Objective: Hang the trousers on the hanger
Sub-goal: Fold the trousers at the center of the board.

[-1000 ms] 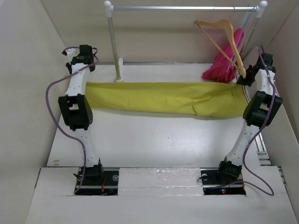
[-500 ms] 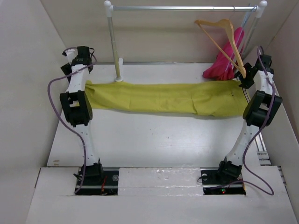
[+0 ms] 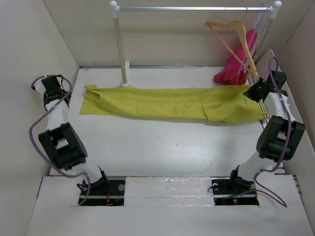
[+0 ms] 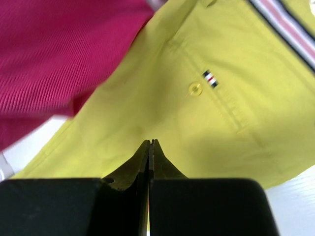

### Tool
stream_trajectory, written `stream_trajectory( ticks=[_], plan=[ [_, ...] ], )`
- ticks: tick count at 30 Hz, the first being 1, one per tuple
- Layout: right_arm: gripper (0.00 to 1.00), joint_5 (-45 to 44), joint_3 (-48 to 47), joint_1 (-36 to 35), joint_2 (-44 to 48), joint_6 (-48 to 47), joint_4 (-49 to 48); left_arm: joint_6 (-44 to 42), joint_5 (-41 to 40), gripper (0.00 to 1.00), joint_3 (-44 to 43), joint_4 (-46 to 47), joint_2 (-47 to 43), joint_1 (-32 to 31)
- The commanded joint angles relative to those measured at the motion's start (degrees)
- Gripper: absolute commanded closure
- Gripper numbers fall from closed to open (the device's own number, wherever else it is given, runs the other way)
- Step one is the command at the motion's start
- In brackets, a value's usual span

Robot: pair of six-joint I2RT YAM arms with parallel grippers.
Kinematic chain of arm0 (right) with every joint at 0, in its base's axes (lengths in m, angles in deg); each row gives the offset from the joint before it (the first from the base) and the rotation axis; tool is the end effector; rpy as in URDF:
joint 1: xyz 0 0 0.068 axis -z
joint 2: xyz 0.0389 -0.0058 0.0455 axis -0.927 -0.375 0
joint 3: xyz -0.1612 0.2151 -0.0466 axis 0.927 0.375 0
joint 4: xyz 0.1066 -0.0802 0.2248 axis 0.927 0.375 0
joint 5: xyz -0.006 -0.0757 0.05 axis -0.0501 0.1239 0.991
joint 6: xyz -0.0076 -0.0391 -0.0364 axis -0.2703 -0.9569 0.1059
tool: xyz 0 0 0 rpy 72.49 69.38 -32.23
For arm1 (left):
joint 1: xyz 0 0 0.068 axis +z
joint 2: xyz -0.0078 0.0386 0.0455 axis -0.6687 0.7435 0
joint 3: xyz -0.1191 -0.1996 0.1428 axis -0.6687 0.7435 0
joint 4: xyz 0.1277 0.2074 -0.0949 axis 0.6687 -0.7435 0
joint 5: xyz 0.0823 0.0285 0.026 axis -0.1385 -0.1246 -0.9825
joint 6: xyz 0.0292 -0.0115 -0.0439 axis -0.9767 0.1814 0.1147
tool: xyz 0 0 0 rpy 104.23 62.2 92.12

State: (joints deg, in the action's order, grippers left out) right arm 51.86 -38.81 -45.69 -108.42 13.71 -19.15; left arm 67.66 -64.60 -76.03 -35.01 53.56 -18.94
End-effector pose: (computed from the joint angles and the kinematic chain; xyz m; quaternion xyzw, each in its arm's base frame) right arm 0.3623 -0.1391 0.2722 0.3467 0.8420 0.1363 0.3903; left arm 0.3237 0.1462 0.3355 -0.4376 0.7080 0.0482 0.5521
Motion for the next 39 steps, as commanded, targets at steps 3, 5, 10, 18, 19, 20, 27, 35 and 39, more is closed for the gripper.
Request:
stream_trajectory(
  ticks=[3,5,10,18,19,20,27,35,39],
  plan=[
    [1.00,2.31,5.33,-4.78,7.28,0.43,-6.82,3.33,25.23,0.93,-0.02,4.16,13.96,2.20],
    [1.00,2.39,8.05,-6.90,8.87,-0.71,-6.82,3.32,26.39,0.83,-1.27,4.16,18.28,2.20],
    [0.84,4.68,11.57,-10.50,12.03,-3.52,-5.85,2.80,27.98,0.70,-5.23,4.68,24.16,2.20],
    [0.76,5.91,16.40,-19.11,12.65,-6.87,-4.18,4.90,30.26,0.66,-7.94,7.41,28.03,2.20],
    [0.76,5.82,16.84,-19.12,12.83,-7.22,-3.65,5.25,29.92,0.66,-8.74,6.97,28.48,2.20],
    [0.75,5.91,17.37,-19.73,13.61,-7.13,-3.82,5.43,29.74,0.66,-9.44,6.71,29.01,2.20],
    [0.61,9.16,19.22,-22.19,17.22,-9.24,-2.86,5.26,26.14,0.65,-18.66,2.93,34.98,1.06],
    [0.61,9.16,21.41,-28.69,17.92,-8.28,-3.38,6.66,26.31,0.66,-21.14,2.48,38.24,0.00],
    [0.61,7.93,22.03,-29.49,18.37,-7.75,-3.21,6.57,24.29,0.85,-19.12,2.31,37.62,0.00]
  ],
)
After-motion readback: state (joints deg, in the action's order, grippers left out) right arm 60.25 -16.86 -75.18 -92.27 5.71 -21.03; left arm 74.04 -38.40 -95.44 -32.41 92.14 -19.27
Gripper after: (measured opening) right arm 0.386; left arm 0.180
